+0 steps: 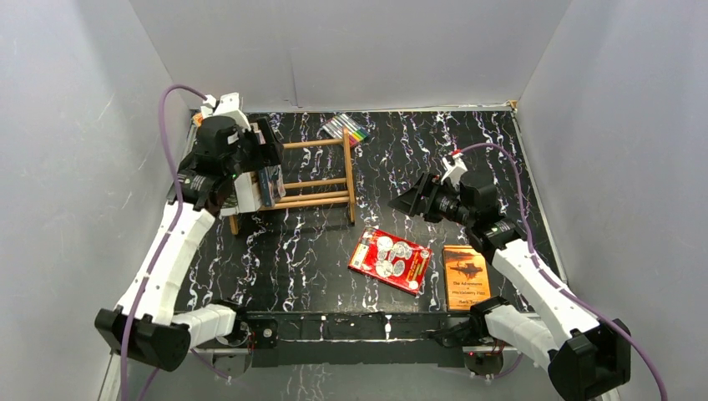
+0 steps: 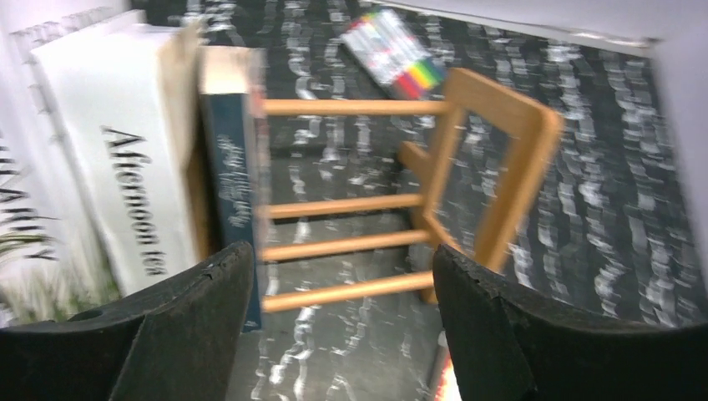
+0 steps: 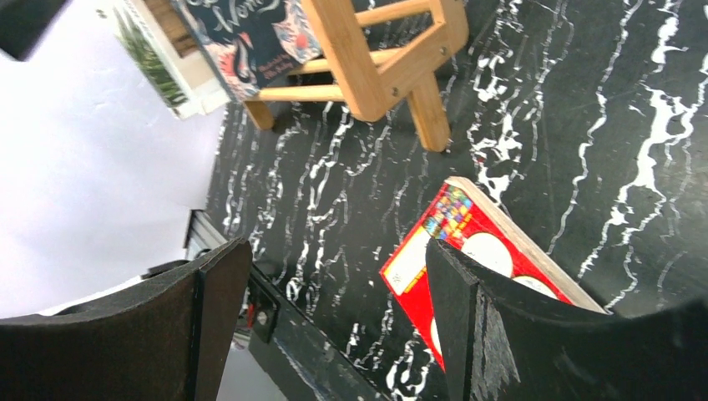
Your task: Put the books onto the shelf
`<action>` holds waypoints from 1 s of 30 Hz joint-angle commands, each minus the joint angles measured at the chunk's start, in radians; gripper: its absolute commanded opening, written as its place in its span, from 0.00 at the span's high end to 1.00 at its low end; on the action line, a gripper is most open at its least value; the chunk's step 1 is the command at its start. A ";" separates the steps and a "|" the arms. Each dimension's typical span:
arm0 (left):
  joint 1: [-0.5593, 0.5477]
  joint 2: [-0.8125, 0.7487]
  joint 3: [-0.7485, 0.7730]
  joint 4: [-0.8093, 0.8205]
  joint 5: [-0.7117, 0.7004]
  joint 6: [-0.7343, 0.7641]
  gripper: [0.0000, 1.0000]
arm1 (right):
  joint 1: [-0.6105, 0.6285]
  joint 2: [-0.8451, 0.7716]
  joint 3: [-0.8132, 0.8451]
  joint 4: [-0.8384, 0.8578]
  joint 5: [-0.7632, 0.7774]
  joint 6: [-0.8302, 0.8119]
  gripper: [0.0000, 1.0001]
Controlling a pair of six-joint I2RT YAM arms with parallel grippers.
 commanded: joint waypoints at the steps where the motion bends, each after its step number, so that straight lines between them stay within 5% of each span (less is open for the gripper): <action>1: 0.005 -0.105 0.003 -0.022 0.345 -0.009 0.18 | -0.002 0.047 0.057 -0.064 0.036 -0.118 0.14; 7: 0.005 -0.233 -0.081 -0.019 0.580 -0.035 0.12 | -0.002 0.102 0.108 -0.199 0.154 -0.234 0.14; 17: -0.003 -0.323 -0.372 0.213 0.815 -0.348 0.12 | -0.002 0.189 0.077 -0.221 0.208 -0.263 0.14; 23: -0.089 -0.394 -0.575 0.288 0.723 -0.483 0.12 | -0.002 0.236 0.040 -0.199 0.192 -0.241 0.16; 30: -0.315 -0.330 -0.692 0.328 0.472 -0.559 0.15 | -0.002 0.297 0.022 -0.215 0.191 -0.240 0.18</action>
